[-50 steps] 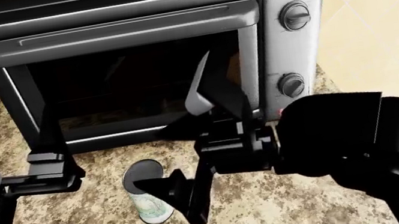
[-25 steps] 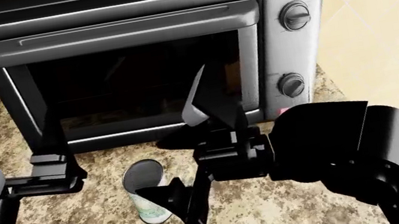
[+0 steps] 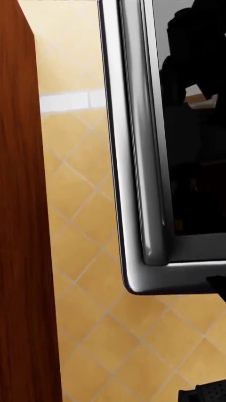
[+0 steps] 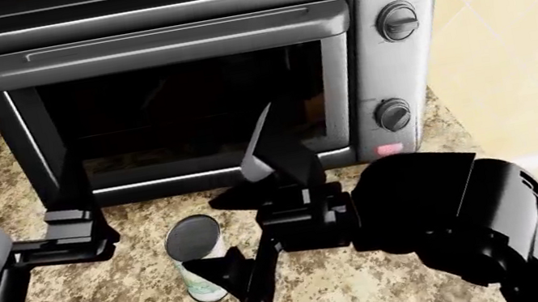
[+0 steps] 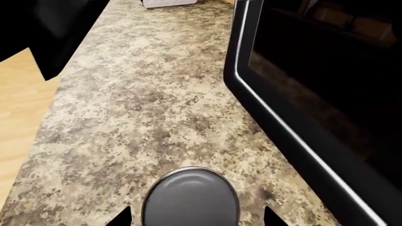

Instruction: Pick the cans from the counter and place them in their designated side in the cabinet.

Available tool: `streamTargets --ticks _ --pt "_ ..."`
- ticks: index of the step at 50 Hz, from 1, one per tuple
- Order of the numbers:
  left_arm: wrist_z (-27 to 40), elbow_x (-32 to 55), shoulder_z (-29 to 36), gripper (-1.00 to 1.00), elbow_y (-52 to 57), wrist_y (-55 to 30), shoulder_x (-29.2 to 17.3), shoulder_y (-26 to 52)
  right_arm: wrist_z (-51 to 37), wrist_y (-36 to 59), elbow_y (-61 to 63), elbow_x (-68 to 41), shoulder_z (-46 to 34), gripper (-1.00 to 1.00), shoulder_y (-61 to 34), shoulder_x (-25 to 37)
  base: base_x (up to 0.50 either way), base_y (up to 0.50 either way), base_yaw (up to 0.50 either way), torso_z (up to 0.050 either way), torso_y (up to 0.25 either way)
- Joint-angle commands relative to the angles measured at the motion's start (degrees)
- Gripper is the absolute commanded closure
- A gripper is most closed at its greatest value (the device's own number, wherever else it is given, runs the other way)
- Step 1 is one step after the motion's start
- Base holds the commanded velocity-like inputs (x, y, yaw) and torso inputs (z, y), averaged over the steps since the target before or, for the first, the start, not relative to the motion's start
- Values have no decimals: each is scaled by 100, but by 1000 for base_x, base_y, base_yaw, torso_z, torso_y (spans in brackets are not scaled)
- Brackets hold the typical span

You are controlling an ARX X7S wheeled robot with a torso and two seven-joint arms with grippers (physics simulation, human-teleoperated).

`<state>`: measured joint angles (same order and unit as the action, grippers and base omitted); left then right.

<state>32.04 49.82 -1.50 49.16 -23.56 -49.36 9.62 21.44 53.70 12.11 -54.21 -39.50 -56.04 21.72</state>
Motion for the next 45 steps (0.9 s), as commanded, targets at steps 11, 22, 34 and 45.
streamTargets --ticks 11,22,34,45 --pt "-12 0 33 -100 -32 16 -11 15 159 -271 -410 283 -270 -100 124 -141 0 0 0 0 0" --pt "-25 -18 73 -100 -69 27 5 48 209 -334 -568 294 -315 -100 178 -182 0 0 0 0 0" --pt "-56 -72 107 -100 -107 76 37 16 268 -538 -757 388 -383 -100 251 -317 0 0 0 0 0" --pt "-102 -125 163 -100 -170 113 75 31 386 -1250 -1183 615 -274 -100 469 -553 0 0 0 0 0"
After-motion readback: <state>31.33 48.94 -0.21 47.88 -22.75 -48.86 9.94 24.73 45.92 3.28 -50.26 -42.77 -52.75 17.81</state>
